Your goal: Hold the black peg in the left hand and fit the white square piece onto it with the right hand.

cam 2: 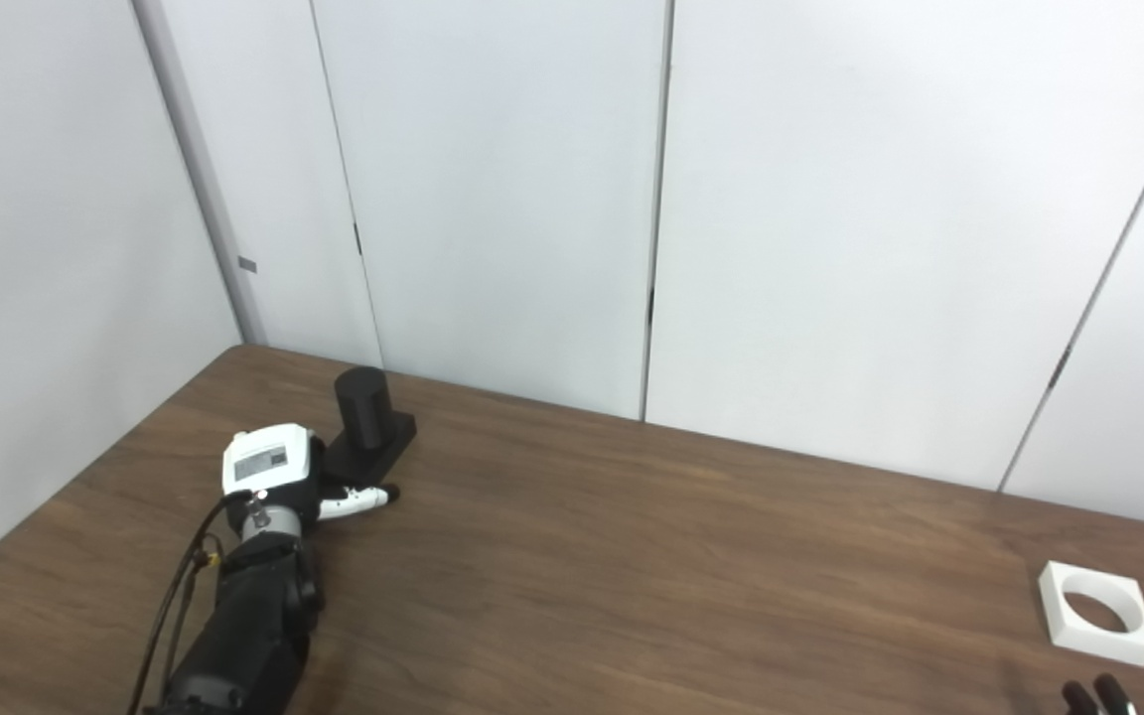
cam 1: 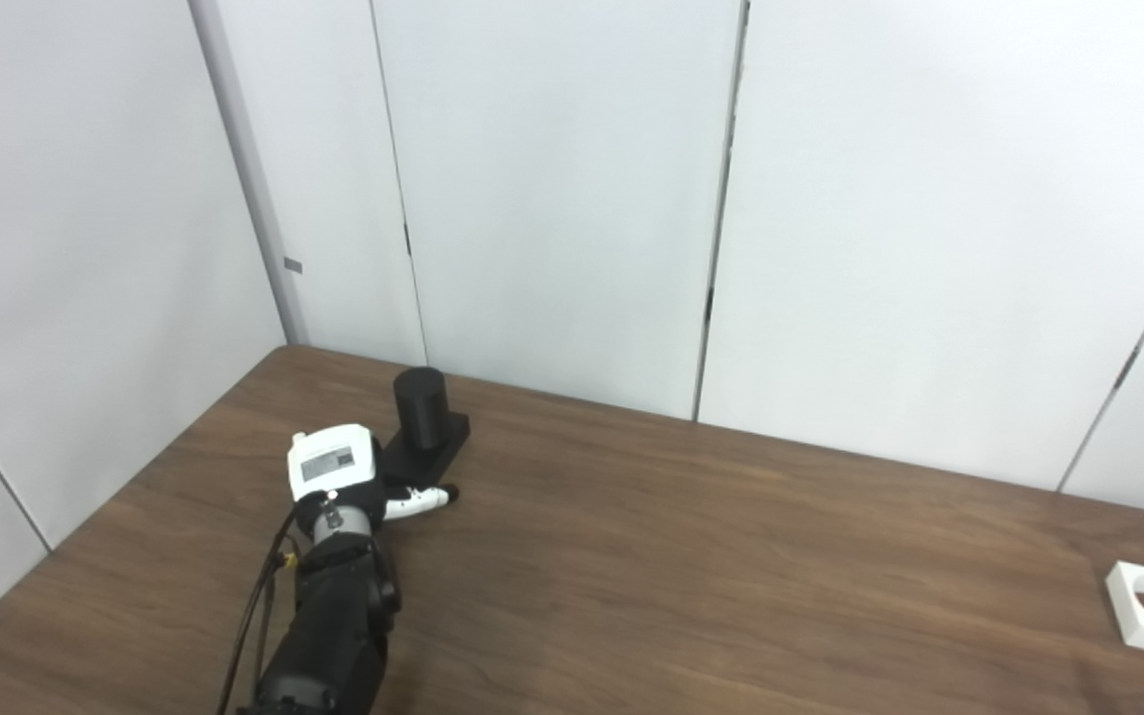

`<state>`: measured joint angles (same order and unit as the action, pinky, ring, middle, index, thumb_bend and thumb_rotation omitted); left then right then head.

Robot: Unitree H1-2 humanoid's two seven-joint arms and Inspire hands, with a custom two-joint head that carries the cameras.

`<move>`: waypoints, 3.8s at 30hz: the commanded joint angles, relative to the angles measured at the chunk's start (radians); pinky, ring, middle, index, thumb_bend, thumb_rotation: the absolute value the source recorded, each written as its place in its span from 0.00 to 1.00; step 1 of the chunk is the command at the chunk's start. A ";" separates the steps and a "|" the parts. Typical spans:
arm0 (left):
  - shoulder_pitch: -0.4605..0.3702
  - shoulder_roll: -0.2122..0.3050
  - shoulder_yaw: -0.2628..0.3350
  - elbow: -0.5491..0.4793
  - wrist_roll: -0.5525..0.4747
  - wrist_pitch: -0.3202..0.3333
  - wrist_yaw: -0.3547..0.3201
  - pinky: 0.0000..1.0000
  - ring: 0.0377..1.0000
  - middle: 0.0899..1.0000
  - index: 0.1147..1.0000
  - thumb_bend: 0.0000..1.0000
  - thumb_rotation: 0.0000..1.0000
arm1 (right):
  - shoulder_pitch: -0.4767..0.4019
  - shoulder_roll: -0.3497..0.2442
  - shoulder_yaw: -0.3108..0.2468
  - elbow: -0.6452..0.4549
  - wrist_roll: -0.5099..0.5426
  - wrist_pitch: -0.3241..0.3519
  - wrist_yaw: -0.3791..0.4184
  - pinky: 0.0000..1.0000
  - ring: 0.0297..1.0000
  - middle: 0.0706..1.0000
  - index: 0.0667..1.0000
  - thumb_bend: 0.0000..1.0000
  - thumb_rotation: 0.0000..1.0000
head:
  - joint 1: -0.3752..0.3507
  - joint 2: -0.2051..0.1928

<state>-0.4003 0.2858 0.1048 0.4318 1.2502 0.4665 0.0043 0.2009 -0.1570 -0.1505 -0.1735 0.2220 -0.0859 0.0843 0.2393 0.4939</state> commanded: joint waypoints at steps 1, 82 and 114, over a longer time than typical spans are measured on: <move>-0.054 0.026 0.005 -0.008 0.022 0.003 0.040 0.96 0.88 0.82 0.73 0.87 0.67 | -0.001 0.023 0.001 -0.004 0.020 -0.014 0.000 1.00 1.00 0.96 1.00 0.64 0.80 | 0.000 0.001; 0.365 0.039 -0.222 -0.831 -0.745 -0.369 -0.110 1.00 0.97 0.85 0.42 0.51 0.05 | 0.002 0.050 0.059 -0.068 -0.020 0.085 -0.069 1.00 1.00 0.95 1.00 0.49 0.81 | -0.204 0.110; 0.580 -0.024 -0.504 -0.692 -0.561 -0.583 -0.165 1.00 0.95 0.80 0.42 0.52 0.05 | -0.022 0.061 0.132 -0.136 -0.149 0.177 -0.153 1.00 0.97 0.91 1.00 0.66 0.87 | -0.368 0.252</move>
<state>0.1867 0.2520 -0.3836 -0.2782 0.6689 -0.0995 -0.1528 0.1983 -0.1426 -0.0253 -0.2803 0.0812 0.0912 -0.0692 -0.1273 0.7455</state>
